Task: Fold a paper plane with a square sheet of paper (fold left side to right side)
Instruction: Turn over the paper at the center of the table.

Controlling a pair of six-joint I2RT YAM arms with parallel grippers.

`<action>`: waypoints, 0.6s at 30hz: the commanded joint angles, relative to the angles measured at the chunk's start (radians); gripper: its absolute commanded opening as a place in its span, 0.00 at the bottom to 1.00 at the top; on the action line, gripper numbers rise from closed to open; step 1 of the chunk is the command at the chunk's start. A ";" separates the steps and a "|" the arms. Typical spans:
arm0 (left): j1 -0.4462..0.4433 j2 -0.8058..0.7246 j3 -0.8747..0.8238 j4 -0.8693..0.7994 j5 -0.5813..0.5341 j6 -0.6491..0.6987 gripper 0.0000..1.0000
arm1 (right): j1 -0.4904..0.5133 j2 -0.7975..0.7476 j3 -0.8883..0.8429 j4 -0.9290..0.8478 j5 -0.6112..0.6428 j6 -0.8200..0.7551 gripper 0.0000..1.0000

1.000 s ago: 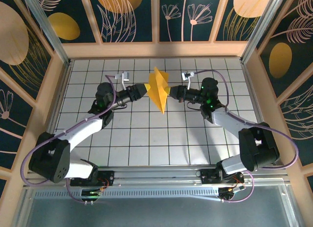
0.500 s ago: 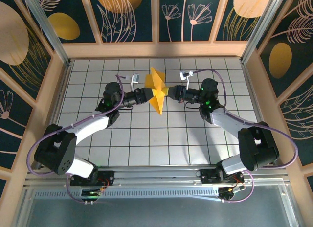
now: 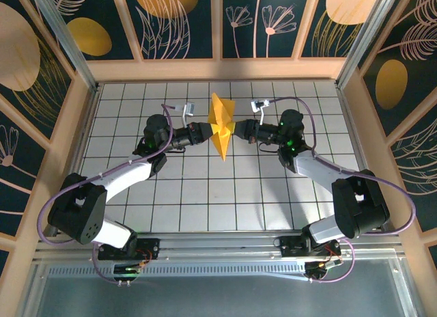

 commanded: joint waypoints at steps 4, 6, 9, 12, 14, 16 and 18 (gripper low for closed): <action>-0.004 -0.025 0.025 0.031 -0.037 0.025 0.00 | -0.010 -0.085 -0.002 -0.145 0.092 -0.101 0.19; -0.004 -0.030 0.021 0.041 -0.052 0.024 0.00 | -0.019 -0.131 -0.017 -0.208 0.133 -0.129 0.28; -0.006 -0.035 0.019 0.068 -0.067 0.015 0.00 | -0.034 -0.195 -0.054 -0.283 0.171 -0.154 0.42; -0.007 -0.033 0.021 0.113 -0.076 -0.001 0.00 | -0.035 -0.243 -0.100 -0.327 0.170 -0.160 0.56; -0.010 -0.030 0.027 0.132 -0.076 -0.009 0.00 | -0.027 -0.259 -0.129 -0.318 0.158 -0.144 0.63; -0.015 -0.024 0.035 0.139 -0.074 -0.012 0.00 | -0.011 -0.262 -0.153 -0.284 0.140 -0.121 0.69; -0.019 -0.018 0.044 0.139 -0.069 -0.012 0.00 | 0.012 -0.252 -0.152 -0.265 0.128 -0.117 0.72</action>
